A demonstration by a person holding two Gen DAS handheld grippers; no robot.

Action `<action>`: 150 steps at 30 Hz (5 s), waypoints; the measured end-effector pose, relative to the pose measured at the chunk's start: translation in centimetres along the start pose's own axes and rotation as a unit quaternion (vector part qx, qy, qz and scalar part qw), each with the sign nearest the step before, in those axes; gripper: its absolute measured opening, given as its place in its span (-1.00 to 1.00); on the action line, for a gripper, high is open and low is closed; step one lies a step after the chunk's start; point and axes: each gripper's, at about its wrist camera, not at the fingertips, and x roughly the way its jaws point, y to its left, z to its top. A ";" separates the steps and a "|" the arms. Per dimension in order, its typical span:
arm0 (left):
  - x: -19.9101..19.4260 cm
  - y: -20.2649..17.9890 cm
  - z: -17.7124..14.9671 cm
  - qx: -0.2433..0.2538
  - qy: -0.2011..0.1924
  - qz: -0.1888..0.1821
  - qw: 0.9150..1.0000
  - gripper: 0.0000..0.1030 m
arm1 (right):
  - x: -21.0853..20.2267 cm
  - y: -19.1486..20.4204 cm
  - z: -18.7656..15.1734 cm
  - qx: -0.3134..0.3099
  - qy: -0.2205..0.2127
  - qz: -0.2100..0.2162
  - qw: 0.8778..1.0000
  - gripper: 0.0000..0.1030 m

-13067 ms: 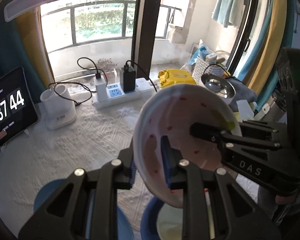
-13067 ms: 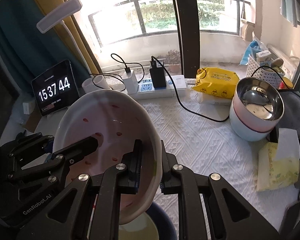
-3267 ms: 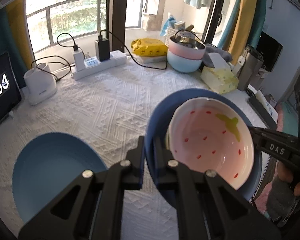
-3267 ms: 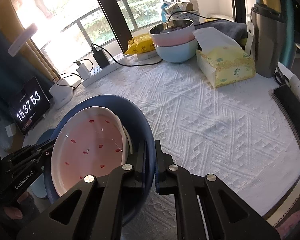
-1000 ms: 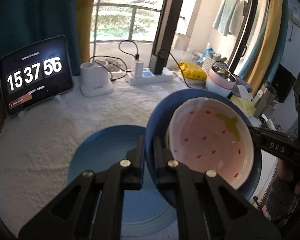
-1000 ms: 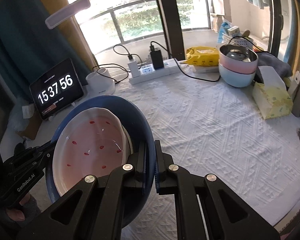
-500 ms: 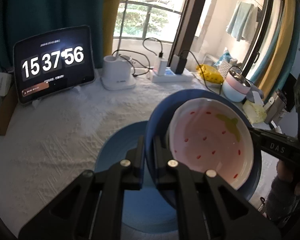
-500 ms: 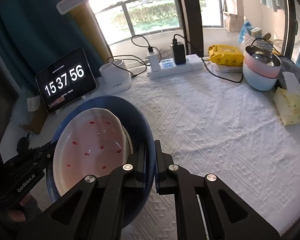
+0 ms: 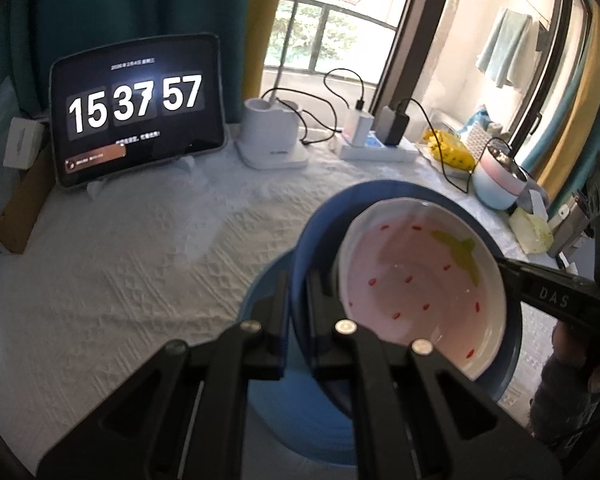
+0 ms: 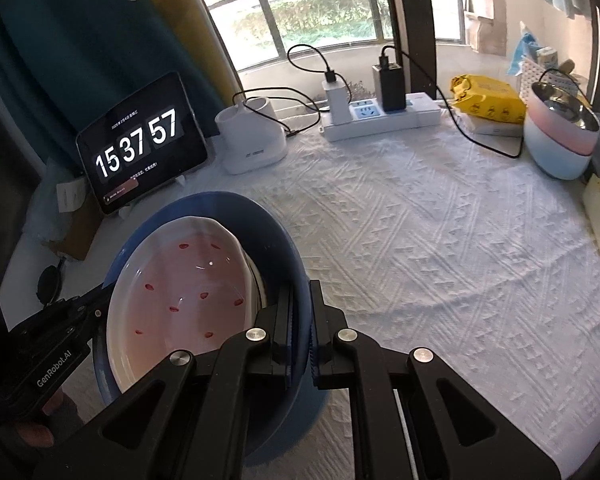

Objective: Organize plates and bowls

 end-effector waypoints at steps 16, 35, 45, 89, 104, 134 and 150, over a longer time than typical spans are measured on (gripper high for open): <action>0.2 0.6 0.4 -0.002 -0.002 0.015 1.000 -0.87 | 1.8 -0.1 0.4 0.002 0.016 0.025 1.000 -0.81; -0.2 0.4 -0.3 -0.007 -0.023 0.046 0.999 -0.69 | 1.4 -0.9 0.1 0.003 0.012 0.012 1.000 -0.50; -0.9 0.2 -0.9 -0.024 -0.023 0.054 0.998 -0.66 | 0.8 -0.9 -0.7 -0.011 0.010 0.000 1.000 -0.27; -9.6 -4.0 -1.8 0.013 -0.095 0.055 0.994 0.70 | -7.8 -0.4 -2.2 -0.058 -0.073 -0.023 0.995 0.46; -12.4 -7.3 -4.7 0.032 -0.114 0.033 0.992 0.76 | -11.5 -1.2 -5.3 -0.062 -0.098 -0.031 0.993 0.46; -19.6 -11.7 -10.0 0.047 -0.233 0.007 0.971 0.77 | -19.6 -3.2 -11.7 -0.067 -0.185 -0.062 0.978 0.46; -23.7 -12.8 -11.8 0.069 -0.312 0.028 0.947 0.77 | -24.5 -2.2 -13.6 -0.085 -0.245 -0.076 0.963 0.46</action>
